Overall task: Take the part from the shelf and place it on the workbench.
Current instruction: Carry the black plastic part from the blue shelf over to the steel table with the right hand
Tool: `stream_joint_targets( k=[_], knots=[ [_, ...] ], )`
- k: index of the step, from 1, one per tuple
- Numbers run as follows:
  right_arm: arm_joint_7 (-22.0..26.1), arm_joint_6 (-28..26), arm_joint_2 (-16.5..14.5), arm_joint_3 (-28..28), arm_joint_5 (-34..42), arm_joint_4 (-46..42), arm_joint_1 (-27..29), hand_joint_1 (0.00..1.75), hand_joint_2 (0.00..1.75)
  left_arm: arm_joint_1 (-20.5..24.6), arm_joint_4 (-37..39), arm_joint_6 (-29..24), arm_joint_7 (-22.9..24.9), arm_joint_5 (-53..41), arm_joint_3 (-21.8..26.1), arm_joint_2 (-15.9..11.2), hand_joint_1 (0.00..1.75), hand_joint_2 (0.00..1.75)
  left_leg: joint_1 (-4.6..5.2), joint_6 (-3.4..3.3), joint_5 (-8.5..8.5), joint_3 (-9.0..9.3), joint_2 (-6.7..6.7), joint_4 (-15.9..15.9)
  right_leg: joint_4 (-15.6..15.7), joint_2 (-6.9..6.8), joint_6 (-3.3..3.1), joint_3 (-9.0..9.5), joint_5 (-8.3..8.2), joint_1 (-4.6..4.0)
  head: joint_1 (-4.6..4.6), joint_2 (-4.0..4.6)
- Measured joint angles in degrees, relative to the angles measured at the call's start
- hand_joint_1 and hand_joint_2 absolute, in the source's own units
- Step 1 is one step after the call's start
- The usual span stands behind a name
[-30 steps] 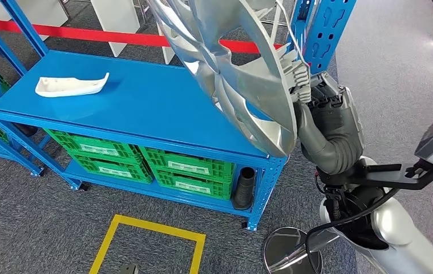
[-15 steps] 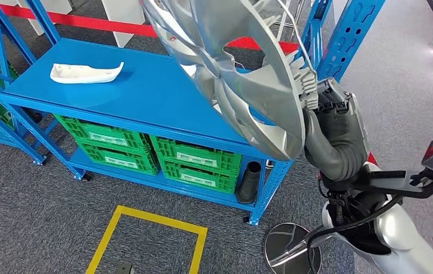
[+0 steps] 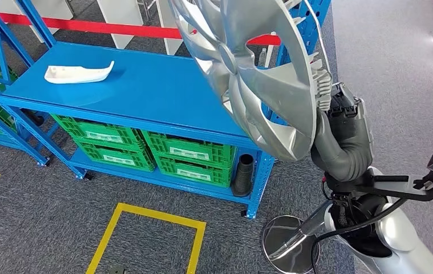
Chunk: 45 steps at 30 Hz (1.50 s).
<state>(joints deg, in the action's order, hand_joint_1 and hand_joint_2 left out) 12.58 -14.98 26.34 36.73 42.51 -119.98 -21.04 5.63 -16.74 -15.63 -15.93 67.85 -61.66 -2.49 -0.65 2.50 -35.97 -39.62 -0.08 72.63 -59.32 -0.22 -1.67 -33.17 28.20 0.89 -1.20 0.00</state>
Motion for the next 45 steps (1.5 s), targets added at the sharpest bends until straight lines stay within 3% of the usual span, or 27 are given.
stream_joint_targets(
  k=[1, 2, 5, 7, 9, 11, 12, 14, 15, 16, 17, 18, 21, 22, 25, 27, 30, 31, 32, 33, 36, 37, 41, 43, 45],
  knots=[
    [-0.02, -0.19, 0.01, -0.32, -0.03, 0.05, 0.31, 1.75, 1.75, -0.01, 0.0, 0.02, 0.13, 0.0, -0.11, -0.08, 0.0, 1.75, 0.0, 0.0, -0.39, 0.02, 0.0, 1.29, -0.13, -0.01, 0.03, -0.4, -0.22, -0.04, 0.03, 0.0],
    [-0.11, -0.54, 0.03, -0.65, -0.09, 0.07, 0.6, 1.75, 1.75, -0.03, 0.0, 0.13, 0.14, 0.0, -0.23, -0.13, 0.0, 1.75, 0.01, -0.09, 0.27, 1.04, 0.0, 0.42, -0.26, 0.01, 0.1, -0.77, -0.41, -0.06, 0.04, 0.0],
    [-0.6, -2.05, 0.22, -2.13, -0.32, -0.1, 1.48, 1.75, 1.75, 0.0, -0.01, 0.88, -0.25, -0.01, -0.65, -0.13, 0.0, 1.75, 0.13, -0.81, 4.35, 7.42, -0.07, -10.02, -0.57, 0.05, 0.61, -1.43, -0.85, -0.16, 0.04, 0.0],
    [-0.82, -2.63, 0.42, -3.04, -0.4, -0.31, 1.94, 1.75, 1.75, 0.01, -0.02, 1.2, -0.52, -0.02, -0.83, -0.05, 0.0, 1.75, 0.36, -1.29, 5.08, 9.32, -0.13, -13.96, -0.69, 0.03, 1.3, -1.87, -1.29, -0.25, 0.04, 0.0],
    [-0.93, -2.91, 0.55, -3.72, -0.41, -0.47, 2.27, 1.75, 1.75, -0.09, -0.03, 1.39, -0.62, -0.07, -0.95, 0.14, 0.0, 1.75, 0.49, -1.8, 5.3, 9.08, -0.1, -14.44, -0.55, 0.04, 2.15, -2.23, -1.85, -0.23, 0.03, 0.0],
    [-1.15, -3.46, 0.72, -4.36, -0.53, -0.57, 2.61, 1.75, 1.75, -0.1, -0.04, 1.84, -0.78, -0.31, -1.15, 0.42, 0.0, 1.75, 0.31, -2.6, 6.01, 8.68, 0.1, -14.89, -1.27, 0.13, 2.81, -2.72, -0.93, -0.13, -0.09, 0.0],
    [-1.37, -3.9, 0.82, -4.66, -0.73, -0.6, 2.77, 1.75, 1.75, -0.05, -0.04, 2.14, -0.79, -0.6, -1.31, 0.6, 0.0, 1.75, 0.19, -2.99, 6.4, 8.4, 0.2, -15.12, -3.08, 0.19, 3.03, -3.42, 0.68, -0.09, -0.19, 0.0],
    [-2.06, -4.94, 0.93, -5.04, -1.48, -0.6, 3.28, 1.75, 1.75, 0.03, -0.04, 2.51, -0.37, -1.3, -1.8, 0.8, 0.0, 1.75, 0.19, -3.43, 6.96, 7.71, 0.28, -15.16, -9.6, 0.26, 3.35, -5.66, 5.16, 0.01, -0.39, 0.0],
    [-2.46, -5.54, 0.94, -5.11, -2.01, -0.6, 3.67, 1.75, 1.75, 0.02, -0.04, 2.61, 0.04, -1.67, -2.08, 0.87, 0.0, 1.75, 0.25, -3.5, 7.19, 7.37, 0.28, -15.1, -12.97, 0.27, 3.46, -6.66, 6.84, 0.03, -0.4, 0.0],
    [-2.85, -6.17, 0.94, -5.13, -2.59, -0.61, 4.14, 1.75, 1.75, 0.0, -0.04, 2.61, 0.48, -1.94, -2.36, 0.9, 0.0, 1.75, 0.28, -3.51, 7.39, 7.04, 0.29, -15.01, -14.95, 0.27, 3.55, -6.99, 7.51, 0.04, -0.4, 0.0],
    [-3.21, -6.81, 0.95, -5.13, -3.29, -0.66, 4.61, 1.75, 1.75, -0.01, -0.03, 2.59, 0.85, -2.15, -2.59, 0.89, 0.0, 1.75, 0.3, -3.47, 7.55, 6.71, 0.29, -14.87, -14.9, 0.27, 3.58, -6.38, 7.12, 0.04, -0.42, 0.0],
    [-3.55, -7.43, 0.96, -5.13, -4.02, -0.79, 5.02, 1.75, 1.75, -0.02, -0.02, 2.56, 1.13, -2.27, -2.79, 0.84, 0.0, 1.75, 0.29, -3.4, 7.67, 6.41, 0.28, -14.69, -12.52, 0.27, 3.54, -4.67, 5.74, 0.05, -0.42, 0.0],
    [-4.39, -8.69, 1.01, -5.19, -5.89, -1.75, 5.69, 1.75, 1.75, 0.05, 0.03, 2.47, 1.38, -2.33, -3.42, 0.52, 0.0, 1.75, 0.46, -2.81, 7.91, 5.5, 0.26, -13.91, -1.96, 0.28, 3.01, 1.26, 2.03, -0.12, -0.43, 0.0],
    [-4.54, -8.9, 1.02, -5.22, -6.24, -2.12, 5.79, 1.75, 1.75, 0.08, 0.04, 2.41, 1.35, -2.21, -3.56, 0.41, 0.0, 1.75, 0.54, -2.48, 8.07, 5.17, 0.26, -13.71, -0.48, 0.32, 2.74, 1.83, 1.87, -0.23, -0.42, 0.0],
    [-4.7, -9.42, 1.03, -5.39, -6.59, -2.99, 6.4, 1.75, 1.75, 0.09, 0.09, 2.3, 1.0, -1.38, -3.7, 0.26, 0.0, 1.75, 0.53, -1.4, 8.48, 4.59, 0.25, -13.61, 0.05, 0.41, 1.64, 1.37, 1.59, -0.26, -0.38, -0.01],
    [-4.74, -9.6, 1.03, -5.56, -6.61, -3.45, 6.77, 1.75, 1.75, 0.06, 0.11, 2.53, 0.84, -1.1, -3.71, 0.25, 0.0, 1.75, 0.48, -0.72, 6.51, 4.07, 0.21, -11.95, 0.38, 0.27, 0.8, 1.13, 0.96, 0.0, -0.29, -0.01],
    [-4.71, -9.62, 1.0, -5.67, -6.62, -3.89, 6.9, 1.75, 1.75, 0.05, 0.11, 2.77, 0.78, -1.05, -3.73, 0.4, 0.0, 1.75, 0.28, -0.04, 0.16, 1.31, 0.19, -2.37, 0.25, 0.09, 0.21, 0.38, 0.34, 0.02, -0.11, 0.0],
    [-4.7, -9.59, 0.98, -5.66, -6.62, -3.93, 6.91, 1.75, 1.75, 0.05, 0.11, 2.77, 0.68, -1.03, -3.74, 0.52, 0.0, 1.75, 0.24, 0.04, -0.99, 0.73, 0.19, 0.34, 0.08, 0.08, 0.18, 0.01, 0.18, -0.01, -0.1, 0.0],
    [-4.69, -9.55, 0.96, -5.66, -6.62, -3.94, 6.92, 1.75, 1.75, 0.05, 0.11, 2.74, 0.51, -1.01, -3.75, 0.65, 0.0, 1.75, 0.24, 0.03, -1.1, 0.96, 0.19, 1.21, -0.11, 0.11, 0.21, -0.37, 0.04, -0.03, -0.1, 0.0],
    [-4.71, -9.51, 0.95, -5.65, -6.61, -3.98, 6.93, 1.75, 1.75, 0.06, 0.1, 2.69, 0.3, -0.98, -3.76, 0.79, 0.0, 1.75, 0.24, -0.07, -0.17, 2.23, 0.19, -0.2, -0.3, 0.15, 0.28, -0.73, -0.11, -0.04, -0.1, 0.0],
    [-4.75, -9.41, 0.93, -5.66, -6.61, -4.33, 6.88, 1.75, 1.75, 0.18, 0.09, 2.57, -0.14, -0.86, -3.78, 0.97, 0.0, 1.75, 0.38, -0.84, 3.96, 8.53, 0.06, -10.91, -0.69, 0.27, 0.81, -1.4, -0.56, -0.12, -0.1, 0.0],
    [-4.74, -9.36, 0.92, -5.67, -6.61, -4.46, 6.85, 1.75, 1.75, 0.24, 0.09, 2.57, -0.22, -0.83, -3.78, 0.99, 0.0, 1.75, 0.49, -1.13, 4.48, 9.6, -0.01, -13.13, -0.78, 0.27, 1.13, -1.63, -0.78, -0.16, -0.12, 0.0],
    [-4.76, -9.16, 0.96, -5.67, -6.6, -4.78, 6.81, 1.75, 1.75, 0.27, 0.09, 2.37, -0.48, -0.52, -3.78, 1.15, 0.0, 1.75, 0.49, -2.38, 5.35, 9.27, 0.12, -14.84, -1.12, 0.26, 2.51, -2.66, -1.12, -0.2, -0.18, 0.0],
    [-4.79, -9.06, 0.99, -5.68, -6.6, -4.84, 6.79, 1.75, 1.75, 0.36, 0.09, 2.22, -0.56, -0.38, -3.78, 1.19, 0.0, 1.75, 0.2, -3.24, 6.25, 8.66, 0.35, -15.38, -4.37, 0.29, 2.95, -4.02, 1.87, -0.19, -0.46, 0.0],
    [-4.8, -8.97, 0.99, -5.64, -6.6, -4.88, 6.81, 1.75, 1.75, 0.44, 0.09, 2.08, -0.59, -0.32, -3.79, 1.22, 0.0, 1.75, 0.28, -3.55, 6.88, 7.76, 0.38, -15.33, -10.99, 0.31, 3.32, -6.14, 6.26, -0.18, -0.72, 0.0]
  ],
)
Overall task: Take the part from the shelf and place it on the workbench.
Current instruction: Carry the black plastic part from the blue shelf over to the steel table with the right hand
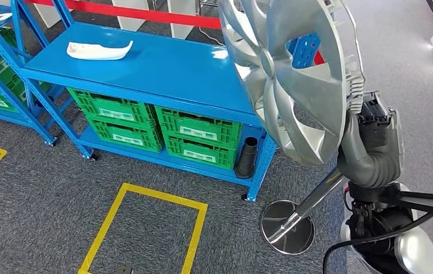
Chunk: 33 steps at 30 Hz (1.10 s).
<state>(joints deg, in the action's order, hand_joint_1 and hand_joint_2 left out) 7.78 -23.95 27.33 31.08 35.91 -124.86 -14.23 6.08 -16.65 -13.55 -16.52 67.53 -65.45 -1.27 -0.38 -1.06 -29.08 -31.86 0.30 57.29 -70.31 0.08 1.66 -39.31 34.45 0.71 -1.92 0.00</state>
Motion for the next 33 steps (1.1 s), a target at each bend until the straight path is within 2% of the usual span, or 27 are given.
stream_joint_targets(
  k=[1, 2, 3, 5, 6, 7, 8, 11, 12, 13, 15, 16, 17, 18, 19, 21, 22, 23, 25, 27, 28, 29, 31, 32, 33],
  knots=[
    [0.0, 0.01, -0.01, 0.02, 0.0, -0.01, 0.03, 1.75, 1.75, 0.0, 0.0, -0.08, 0.0, 0.04, -0.01, 0.02, 0.0, 1.75, 0.03, -0.01, 0.28, -0.44, 0.01, 0.08, -2.81, 0.0, 0.14, -0.67, 1.39, 0.0, -0.02, 0.0],
    [-0.01, 0.02, -0.01, 0.04, 0.0, -0.01, 0.07, 1.75, 1.75, -0.02, 0.0, -0.16, 0.0, 0.08, -0.02, 0.02, 0.0, 1.75, 0.06, 0.0, 0.54, -0.85, 0.01, 0.17, -4.1, 0.0, 0.23, -0.58, 1.78, 0.0, -0.02, 0.0],
    [-0.03, 0.02, -0.01, 0.04, 0.0, -0.01, 0.08, 1.75, 1.75, -0.02, 0.0, -0.22, 0.0, 0.12, -0.03, 0.02, 0.0, 1.75, 0.06, 0.06, 0.76, -1.24, 0.02, 0.32, -3.16, -0.01, 0.26, 0.57, 1.06, 0.0, -0.02, 0.0],
    [-0.06, 0.02, -0.01, 0.04, 0.0, -0.01, 0.08, 1.75, 1.75, -0.03, -0.01, -0.27, 0.0, 0.16, -0.04, 0.03, 0.0, 1.75, 0.02, 0.27, 1.03, -1.84, -0.01, 0.73, 3.99, -0.02, 0.11, 5.24, -1.99, 0.02, -0.12, 0.0],
    [-0.07, 0.01, -0.01, 0.04, 0.0, -0.01, 0.07, 1.75, 1.75, -0.01, -0.02, -0.27, 0.0, 0.16, -0.04, 0.03, 0.0, 1.75, 0.09, 0.49, 1.15, -2.12, -0.03, 0.98, 7.75, -0.02, -0.06, 7.38, -3.1, -0.05, -0.2, 0.0],
    [-0.06, 0.01, -0.01, 0.03, 0.0, -0.05, 0.06, 1.75, 1.75, 0.0, -0.02, -0.27, 0.0, 0.17, -0.04, 0.04, 0.0, 1.75, 0.16, 0.77, 1.32, -2.46, -0.05, 1.22, 10.35, 0.01, -0.31, 8.71, -3.65, -0.14, -0.28, 0.0],
    [-0.04, -0.03, -0.01, 0.03, 0.0, -0.1, 0.08, 1.75, 1.75, 0.0, -0.02, -0.27, 0.0, 0.18, -0.04, 0.04, 0.0, 1.75, 0.22, 1.12, 1.55, -2.79, -0.06, 1.37, 11.47, 0.07, -0.61, 9.06, -3.67, -0.26, -0.34, -0.01],
    [0.0, -0.29, -0.03, 0.02, -0.01, -0.26, 0.29, 1.75, 1.75, -0.1, -0.02, -0.28, 0.0, 0.25, -0.1, 0.03, 0.0, 1.75, 0.27, 2.22, 2.0, -3.45, -0.14, 1.54, 11.64, 0.15, -1.79, 8.34, -4.29, -0.22, -0.31, -0.01],
    [0.01, -0.36, -0.03, 0.01, -0.04, -0.3, 0.34, 1.75, 1.75, -0.13, -0.02, -0.29, 0.01, 0.27, -0.13, 0.01, 0.0, 1.75, 0.25, 2.55, 1.22, -3.7, -0.18, 2.16, 11.8, 0.07, -2.24, 8.19, -4.64, -0.07, -0.22, 0.0],
    [0.03, -0.4, -0.03, 0.01, -0.09, -0.33, 0.36, 1.75, 1.75, -0.14, -0.02, -0.31, 0.02, 0.29, -0.14, -0.02, 0.0, 1.75, 0.21, 2.86, -0.29, -4.23, -0.22, 3.77, 11.98, -0.02, -2.64, 8.03, -4.97, 0.09, -0.08, 0.0],
    [0.09, -0.42, -0.04, 0.01, -0.26, -0.36, 0.48, 1.75, 1.75, -0.15, -0.02, -0.34, 0.02, 0.31, -0.17, -0.04, 0.0, 1.75, 0.02, 3.4, -4.74, -6.19, -0.23, 10.21, 11.94, -0.17, -3.08, 7.5, -5.46, 0.15, 0.19, 0.0],
    [0.1, -0.42, -0.04, 0.01, -0.37, -0.36, 0.61, 1.75, 1.75, -0.15, -0.02, -0.35, 0.02, 0.32, -0.19, -0.04, 0.0, 1.75, -0.06, 3.56, -6.48, -7.09, -0.23, 13.61, 11.82, -0.22, -3.15, 7.16, -5.64, 0.12, 0.24, 0.0],
    [0.11, -0.42, -0.05, 0.01, -0.47, -0.36, 0.77, 1.75, 1.75, -0.16, -0.02, -0.36, 0.02, 0.32, -0.21, -0.04, 0.0, 1.75, -0.09, 3.63, -7.33, -7.43, -0.23, 15.81, 11.66, -0.25, -3.16, 6.78, -5.81, 0.09, 0.24, 0.0],
    [0.11, -0.42, -0.05, 0.0, -0.55, -0.36, 0.92, 1.75, 1.75, -0.17, -0.02, -0.36, 0.02, 0.32, -0.24, -0.04, 0.0, 1.75, -0.1, 3.6, -7.1, -6.87, -0.23, 15.96, 11.47, -0.25, -3.12, 6.41, -5.95, 0.07, 0.24, 0.0],
    [0.11, -0.42, -0.05, -0.01, -0.63, -0.35, 1.03, 1.75, 1.75, -0.17, -0.02, -0.36, 0.02, 0.32, -0.25, -0.05, 0.0, 1.75, -0.09, 3.47, -5.95, -5.33, -0.23, 13.98, 11.25, -0.2, -3.05, 6.05, -6.07, 0.06, 0.25, 0.0],
    [0.11, -0.44, -0.05, -0.03, -0.78, -0.38, 1.12, 1.75, 1.75, -0.1, -0.02, -0.36, 0.02, 0.32, -0.26, -0.12, 0.0, 1.75, 0.02, 2.92, -3.08, -0.71, -0.28, 6.6, 10.89, -0.1, -2.79, 5.55, -6.26, -0.02, 0.24, 0.0],
    [0.11, -0.46, -0.05, -0.05, -0.96, -0.4, 1.15, 1.75, 1.75, -0.02, -0.02, -0.36, 0.02, 0.32, -0.26, -0.16, 0.0, 1.75, 0.12, 2.58, -2.26, 1.03, -0.31, 3.4, 10.74, -0.06, -2.54, 5.32, -6.39, -0.09, 0.25, 0.0],
    [0.11, -0.5, -0.05, -0.07, -1.22, -0.43, 1.18, 1.75, 1.75, 0.04, -0.02, -0.36, 0.02, 0.32, -0.27, -0.21, 0.0, 1.75, 0.26, 2.29, -2.01, 1.93, -0.34, 1.46, 10.65, -0.04, -2.23, 5.06, -6.57, -0.13, 0.25, 0.0],
    [0.09, -0.62, -0.05, -0.07, -1.84, -0.46, 1.28, 1.75, 1.75, 0.03, -0.02, -0.35, 0.02, 0.32, -0.3, -0.27, 0.0, 1.75, 0.49, 1.83, -2.03, 1.85, -0.36, 0.58, 10.68, -0.06, -1.49, 4.65, -7.04, -0.1, 0.27, 0.0],
    [0.07, -0.76, -0.01, -0.11, -2.27, -0.48, 1.39, 1.75, 1.75, -0.09, -0.03, -0.35, 0.02, 0.32, -0.37, -0.33, 0.0, 1.75, 0.26, 1.14, -1.41, 1.68, -0.24, -0.01, 10.55, -0.06, -0.81, 4.35, -6.88, 0.0, 0.22, 0.0],
    [0.07, -0.8, 0.03, -0.14, -2.4, -0.48, 1.41, 1.75, 1.75, -0.08, -0.04, -0.35, 0.02, 0.32, -0.39, -0.37, 0.0, 1.75, 0.11, 0.73, -1.01, 1.58, -0.17, -0.33, 9.52, -0.04, -0.53, 3.88, -5.92, 0.02, 0.14, 0.0],
    [0.07, -0.83, 0.06, -0.16, -2.49, -0.49, 1.45, 1.75, 1.75, -0.03, -0.05, -0.35, 0.02, 0.32, -0.41, -0.38, 0.0, 1.75, -0.05, 0.45, -0.69, 1.45, -0.09, -0.59, 7.37, -0.02, -0.34, 3.0, -4.28, 0.04, 0.03, 0.0],
    [0.06, -0.84, 0.07, -0.15, -2.57, -0.49, 1.53, 1.75, 1.75, 0.04, -0.08, -0.33, 0.02, 0.32, -0.45, -0.37, 0.0, 1.75, 0.0, 0.2, -0.41, 0.99, -0.07, -0.5, 0.68, -0.01, -0.05, 0.48, -0.34, 0.1, -0.11, 0.0],
    [0.05, -0.84, 0.07, -0.13, -2.6, -0.48, 1.59, 1.75, 1.75, 0.02, -0.08, -0.32, 0.02, 0.32, -0.5, -0.36, 0.0, 1.75, 0.03, 0.2, -0.34, 0.74, -0.13, -0.36, -2.21, -0.01, 0.07, -0.52, 0.85, 0.12, -0.12, 0.0],
    [0.03, -0.84, 0.07, -0.12, -2.63, -0.48, 1.66, 1.75, 1.75, -0.02, -0.09, -0.32, 0.02, 0.32, -0.58, -0.37, 0.0, 1.75, 0.05, 0.21, -0.28, 0.48, -0.27, -0.18, -3.57, 0.0, 0.14, -0.78, 1.06, 0.14, -0.12, 0.0]
  ],
)
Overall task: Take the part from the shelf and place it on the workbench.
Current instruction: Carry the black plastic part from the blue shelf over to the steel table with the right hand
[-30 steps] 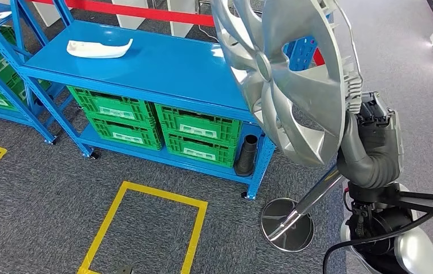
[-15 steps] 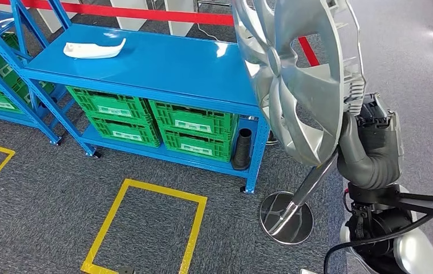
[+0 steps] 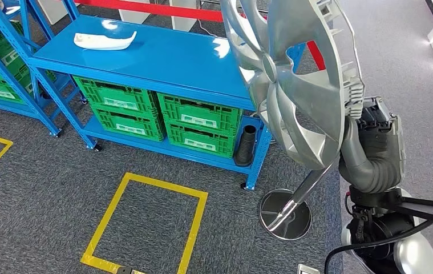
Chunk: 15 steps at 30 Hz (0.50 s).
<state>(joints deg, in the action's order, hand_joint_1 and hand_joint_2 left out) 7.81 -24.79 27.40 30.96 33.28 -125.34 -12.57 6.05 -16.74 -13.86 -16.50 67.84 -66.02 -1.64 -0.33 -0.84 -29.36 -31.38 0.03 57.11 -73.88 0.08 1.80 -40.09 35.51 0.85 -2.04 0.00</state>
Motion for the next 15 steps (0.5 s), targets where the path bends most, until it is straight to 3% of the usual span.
stream_joint_targets(
  k=[1, 4, 6, 9, 11, 14, 15],
  knots=[
    [-0.05, -0.02, 0.01, 0.01, -0.04, 0.01, 0.06, 1.75, 1.75, -0.03, 0.0, 0.01, 0.0, 0.0, -0.09, -0.01, 0.0, 1.75, 0.0, 0.04, 0.04, -0.22, -0.21, 0.2, 0.7, 0.03, 0.02, 0.72, -0.85, 0.02, -0.07, 0.0],
    [-0.27, -0.11, 0.01, 0.0, -0.3, 0.0, 0.19, 1.75, 1.75, 0.09, -0.02, 0.06, 0.01, 0.01, -0.3, 0.04, 0.0, 1.75, 0.03, 0.47, 0.03, -0.67, -1.16, 0.81, 10.54, 1.78, -0.39, 6.35, -5.48, 0.18, -0.29, 0.0],
    [-0.38, -0.15, 0.01, -0.02, -0.47, -0.09, 0.22, 1.75, 1.75, 0.26, -0.05, 0.07, 0.02, 0.01, -0.42, 0.07, 0.0, 1.75, 0.03, 1.13, 0.26, -1.38, -1.88, 1.17, 14.12, 2.83, -0.88, 8.04, -5.98, 0.15, -0.33, -0.01],
    [-0.54, -0.19, 0.01, -0.03, -0.6, -0.19, 0.3, 1.75, 1.75, 0.15, -0.09, 0.04, 0.08, 0.02, -0.63, 0.08, 0.0, 1.75, -0.01, 2.21, 0.59, -2.26, -2.72, 1.32, 14.84, 1.68, -1.69, 7.9, -5.92, 0.23, -0.3, -0.01],
    [-0.61, -0.19, 0.0, -0.03, -0.68, -0.22, 0.32, 1.75, 1.75, 0.08, -0.11, 0.01, 0.12, 0.03, -0.69, 0.03, 0.0, 1.75, 0.0, 2.81, -1.22, -3.21, -2.04, 3.59, 15.29, 0.61, -2.26, 8.01, -6.21, 0.49, 0.05, 0.0],
    [-0.62, -0.2, -0.01, -0.01, -0.89, -0.29, 0.37, 1.75, 1.75, 0.12, -0.13, 0.02, 0.13, 0.06, -0.71, 0.04, 0.0, 1.75, -0.21, 3.42, -6.28, -7.37, -0.98, 13.75, 15.28, -1.12, -2.63, 8.02, -6.2, 0.38, 0.51, 0.0],
    [-0.64, -0.24, -0.01, 0.01, -0.99, -0.3, 0.42, 1.75, 1.75, 0.06, -0.13, 0.02, 0.13, 0.09, -0.72, 0.05, 0.0, 1.75, -0.23, 3.47, -6.83, -8.32, -0.93, 16.11, 15.21, -1.71, -2.69, 8.02, -6.15, 0.32, 0.51, 0.0]
  ],
)
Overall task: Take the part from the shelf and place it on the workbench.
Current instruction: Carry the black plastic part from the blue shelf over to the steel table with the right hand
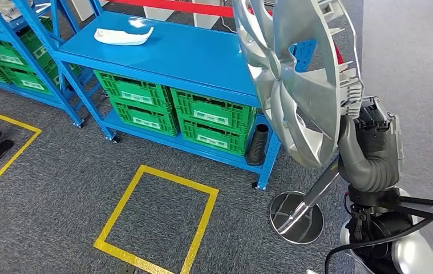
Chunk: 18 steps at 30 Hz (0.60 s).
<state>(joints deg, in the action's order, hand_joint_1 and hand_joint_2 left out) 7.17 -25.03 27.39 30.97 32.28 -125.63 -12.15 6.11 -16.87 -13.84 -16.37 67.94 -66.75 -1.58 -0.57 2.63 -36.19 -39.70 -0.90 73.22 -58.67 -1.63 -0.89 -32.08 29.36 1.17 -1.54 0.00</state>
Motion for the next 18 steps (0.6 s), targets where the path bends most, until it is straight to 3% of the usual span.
stream_joint_targets(
  k=[1, 2, 4, 5, 7, 9, 11, 13, 15, 16, 18],
  knots=[
    [-0.03, -0.06, 0.0, 0.01, -0.12, -0.01, 0.06, 1.75, 1.75, -0.07, 0.0, 0.01, 0.0, 0.03, -0.02, 0.01, 0.0, 1.75, 0.0, -0.04, 0.57, -0.03, 0.05, 0.3, -0.08, -0.54, -0.04, 0.0, 0.06, -0.06, 0.02, 0.0],
    [-0.05, -0.14, 0.0, 0.02, -0.24, -0.02, 0.11, 1.75, 1.75, -0.13, 0.0, 0.01, 0.0, 0.06, -0.03, 0.01, 0.0, 1.75, 0.01, -0.17, 2.17, 1.01, 0.2, -1.73, -0.17, -1.05, -0.02, 0.02, 0.14, -0.11, 0.03, 0.0],
    [-0.1, -0.25, -0.01, 0.03, -0.47, -0.08, 0.17, 1.75, 1.75, -0.11, 0.0, 0.01, 0.01, 0.08, -0.05, -0.03, 0.0, 1.75, 0.33, -0.7, 5.87, 4.56, 1.76, -8.98, -0.36, -1.94, 0.18, 0.09, 0.34, -0.27, 0.07, 0.0],
    [-0.1, -0.26, -0.02, 0.03, -0.55, -0.13, 0.19, 1.75, 1.75, -0.05, 0.0, 0.01, 0.01, 0.08, -0.05, -0.04, 0.0, 1.75, 0.62, -1.1, 6.9, 5.9, 2.74, -11.99, -0.47, -2.33, 0.39, 0.05, 0.42, -0.41, 0.1, -0.01],
    [-0.12, -0.26, -0.02, 0.04, -0.61, -0.19, 0.26, 1.75, 1.75, -0.01, 0.0, 0.01, 0.03, 0.08, -0.05, -0.05, 0.0, 1.75, 1.16, -1.8, 7.03, 6.58, 3.79, -14.27, -0.58, -3.15, 0.86, -0.14, 0.42, -0.67, 0.1, -0.01],
    [-0.14, -0.27, -0.02, 0.04, -0.67, -0.2, 0.28, 1.75, 1.75, -0.18, 0.0, 0.01, 0.05, 0.08, -0.05, -0.06, 0.0, 1.75, 1.03, -2.47, 7.23, 6.33, 2.89, -14.77, -0.55, -3.73, 1.43, -0.17, 0.56, -0.64, 0.08, 0.0],
    [-0.15, -0.27, -0.02, 0.02, -0.74, -0.25, 0.31, 1.75, 1.75, -0.27, 0.0, 0.0, 0.05, 0.08, -0.05, -0.08, 0.0, 1.75, 0.71, -3.14, 7.65, 6.25, 1.95, -15.19, -2.35, -2.0, 1.88, -0.89, 2.29, -0.49, 0.01, 0.0],
    [-0.15, -0.26, -0.02, 0.03, -0.76, -0.3, 0.43, 1.75, 1.75, -0.15, 0.0, 0.01, 0.05, 0.08, -0.05, -0.03, 0.0, 1.75, 0.57, -3.51, 7.87, 6.17, 1.0, -15.3, -8.35, 0.53, 2.03, -3.54, 5.77, -0.42, -0.2, 0.0],
    [-0.15, -0.26, -0.02, 0.07, -0.77, -0.32, 0.68, 1.75, 1.75, -0.1, 0.0, 0.04, 0.05, 0.08, -0.05, 0.03, 0.0, 1.75, 0.58, -3.6, 7.92, 6.16, -0.13, -15.24, -14.83, 1.26, 2.04, -6.52, 7.88, -0.45, -0.33, 0.0],
    [-0.16, -0.27, -0.02, 0.08, -0.77, -0.33, 0.8, 1.75, 1.75, -0.12, 0.0, 0.08, 0.05, 0.08, -0.05, 0.03, 0.0, 1.75, 0.59, -3.61, 7.93, 6.16, -0.79, -15.18, -15.78, 1.35, 2.0, -7.03, 7.4, -0.47, -0.33, 0.0],
    [-0.18, -0.28, -0.02, 0.09, -0.77, -0.33, 0.91, 1.75, 1.75, -0.11, -0.01, 0.16, 0.07, 0.08, -0.05, 0.02, 0.0, 1.75, 0.56, -3.53, 7.88, 6.2, -2.18, -14.94, -11.44, 2.0, 1.76, -5.29, 3.54, -0.45, -0.34, 0.0]
  ],
)
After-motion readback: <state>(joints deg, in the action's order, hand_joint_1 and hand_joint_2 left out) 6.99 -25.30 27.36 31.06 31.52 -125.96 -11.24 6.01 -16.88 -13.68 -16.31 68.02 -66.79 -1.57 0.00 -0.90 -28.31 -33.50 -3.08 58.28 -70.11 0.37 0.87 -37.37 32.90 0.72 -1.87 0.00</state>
